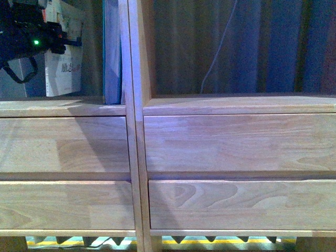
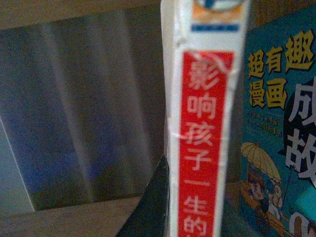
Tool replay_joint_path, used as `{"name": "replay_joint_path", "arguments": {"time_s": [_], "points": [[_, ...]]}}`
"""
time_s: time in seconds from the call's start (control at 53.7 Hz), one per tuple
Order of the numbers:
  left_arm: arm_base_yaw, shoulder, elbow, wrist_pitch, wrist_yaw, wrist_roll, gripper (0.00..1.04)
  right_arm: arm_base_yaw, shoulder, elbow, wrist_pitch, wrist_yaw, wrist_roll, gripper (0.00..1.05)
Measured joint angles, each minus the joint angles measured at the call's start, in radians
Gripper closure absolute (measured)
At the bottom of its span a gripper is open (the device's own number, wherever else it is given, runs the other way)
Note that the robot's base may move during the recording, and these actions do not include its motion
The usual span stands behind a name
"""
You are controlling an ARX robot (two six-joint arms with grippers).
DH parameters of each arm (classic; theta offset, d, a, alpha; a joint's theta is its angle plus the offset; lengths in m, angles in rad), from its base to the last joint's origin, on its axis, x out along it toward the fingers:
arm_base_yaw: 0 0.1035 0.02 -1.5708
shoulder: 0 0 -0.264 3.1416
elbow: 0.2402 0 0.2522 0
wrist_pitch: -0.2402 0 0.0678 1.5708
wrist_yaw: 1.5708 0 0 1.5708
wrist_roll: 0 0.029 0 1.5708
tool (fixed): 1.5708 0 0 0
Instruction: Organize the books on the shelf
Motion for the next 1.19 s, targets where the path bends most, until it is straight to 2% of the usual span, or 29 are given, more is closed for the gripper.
{"name": "replay_joint_path", "arguments": {"time_s": [0.354, 0.615, 0.652, 0.894, 1.006, 1.192], "points": [[-0.039, 0.107, 0.122, -0.017, -0.019, 0.023, 0.98, 0.000, 0.000, 0.000, 0.000, 0.000, 0.000, 0.07], [-0.054, 0.089, 0.051, 0.061, -0.017, 0.052, 0.54, 0.000, 0.000, 0.000, 0.000, 0.000, 0.000, 0.07], [-0.058, 0.072, -0.007, 0.085, -0.015, 0.051, 0.43, 0.000, 0.000, 0.000, 0.000, 0.000, 0.000, 0.07], [-0.064, -0.080, -0.336, 0.206, -0.010, 0.018, 0.06, 0.000, 0.000, 0.000, 0.000, 0.000, 0.000, 0.07], [-0.062, -0.299, -0.648, 0.312, -0.023, -0.024, 0.07, 0.000, 0.000, 0.000, 0.000, 0.000, 0.000, 0.07], [-0.036, -0.629, -1.069, 0.336, -0.035, -0.105, 0.07, 0.000, 0.000, 0.000, 0.000, 0.000, 0.000, 0.07]]}}
